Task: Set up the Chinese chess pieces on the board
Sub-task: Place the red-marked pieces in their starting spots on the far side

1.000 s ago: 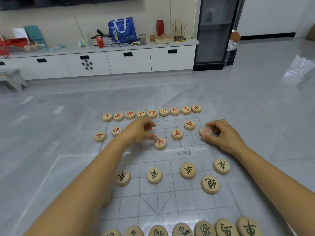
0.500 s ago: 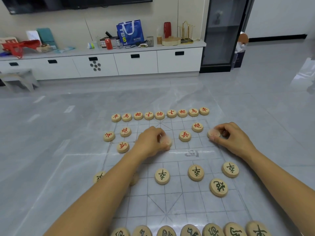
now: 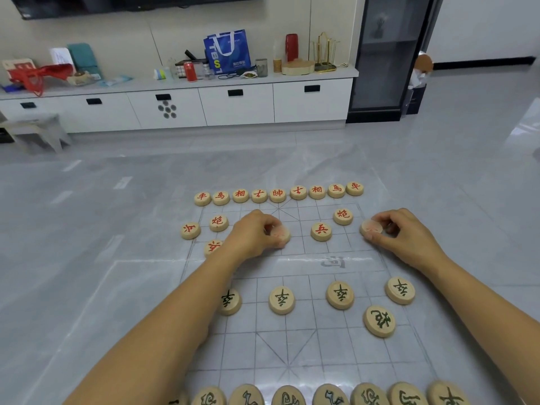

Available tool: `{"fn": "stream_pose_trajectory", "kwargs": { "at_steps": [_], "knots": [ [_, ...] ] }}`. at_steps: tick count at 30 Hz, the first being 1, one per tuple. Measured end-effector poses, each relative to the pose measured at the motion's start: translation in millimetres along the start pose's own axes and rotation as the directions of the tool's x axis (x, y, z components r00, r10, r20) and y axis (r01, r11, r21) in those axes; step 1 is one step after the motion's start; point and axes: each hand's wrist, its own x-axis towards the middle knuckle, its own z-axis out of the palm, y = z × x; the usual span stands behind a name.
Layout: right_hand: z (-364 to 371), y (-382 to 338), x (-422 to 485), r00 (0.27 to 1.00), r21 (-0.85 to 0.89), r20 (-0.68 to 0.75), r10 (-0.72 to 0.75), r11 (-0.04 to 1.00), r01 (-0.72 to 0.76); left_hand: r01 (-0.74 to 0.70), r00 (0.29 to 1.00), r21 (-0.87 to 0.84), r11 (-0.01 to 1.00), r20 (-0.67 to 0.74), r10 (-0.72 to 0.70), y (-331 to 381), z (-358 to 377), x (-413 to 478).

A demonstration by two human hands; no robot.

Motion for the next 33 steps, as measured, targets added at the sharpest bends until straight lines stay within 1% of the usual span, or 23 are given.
{"fn": "stream_pose_trajectory", "kwargs": {
  "at_steps": [6, 16, 18, 19, 20, 22, 24, 25, 26, 28, 31, 33],
  "knots": [
    [0.7, 0.7, 0.7, 1.000, -0.008, 0.002, 0.002, 1.000, -0.002, 0.001, 1.000, 0.013, 1.000, -0.012, -0.001, -1.5, 1.5, 0.4],
    [0.1, -0.5, 0.1, 1.000, -0.021, 0.010, 0.003, 1.000, -0.003, -0.012, 0.999, 0.046, 0.999, 0.034, 0.010, -2.0, -0.7, 4.0],
    [-0.1, 0.0, -0.2, 1.000, -0.018, 0.008, 0.007, 1.000, -0.007, -0.019, 0.999, 0.012, 1.000, 0.040, 0.018, -3.0, -1.8, 2.7],
    [-0.2, 0.2, -0.3, 1.000, -0.015, 0.006, 0.007, 1.000, -0.007, -0.021, 0.999, -0.033, 0.999, 0.038, 0.023, -4.8, -4.9, 1.2],
    [-0.3, 0.3, -0.4, 1.000, -0.012, 0.004, 0.006, 1.000, -0.005, -0.024, 1.000, -0.091, 0.996, 0.014, 0.025, -8.1, -10.4, -0.9],
    [-0.3, 0.3, -0.5, 1.000, -0.006, 0.005, 0.007, 1.000, -0.007, -0.021, 0.994, -0.217, 0.976, -0.109, -0.003, -22.0, -27.7, -5.7],
    [-0.2, 0.1, -0.5, 1.000, -0.004, 0.006, 0.014, 1.000, -0.014, 0.024, 0.967, -0.314, 0.949, -0.234, -0.102, -43.4, -49.8, -12.6],
    [-0.1, 0.1, -0.5, 1.000, -0.003, 0.003, 0.017, 1.000, -0.017, 0.063, 0.952, -0.328, 0.943, -0.263, -0.155, -55.5, -59.2, -17.4],
    [0.1, -0.1, -0.4, 1.000, -0.002, -0.002, 0.019, 1.000, -0.019, 0.106, 0.945, -0.312, 0.944, -0.265, -0.194, -66.7, -66.3, -23.3],
    [0.0, -0.3, -0.1, 1.000, 0.007, -0.008, 0.021, 1.000, -0.021, 0.168, 0.951, -0.246, 0.955, -0.215, -0.223, -85.0, -72.5, -36.4],
    [-0.3, -1.0, -0.4, 1.000, 0.011, -0.013, 0.022, 1.000, -0.021, 0.188, 0.972, -0.216, 0.958, -0.102, -0.214, -97.2, -65.7, -53.1],
    [-0.2, -1.8, -0.6, 1.000, 0.000, -0.013, 0.021, 1.000, -0.021, 0.177, 0.975, -0.196, 0.965, -0.096, -0.198, -99.0, -58.4, -57.9]
  ]
}}
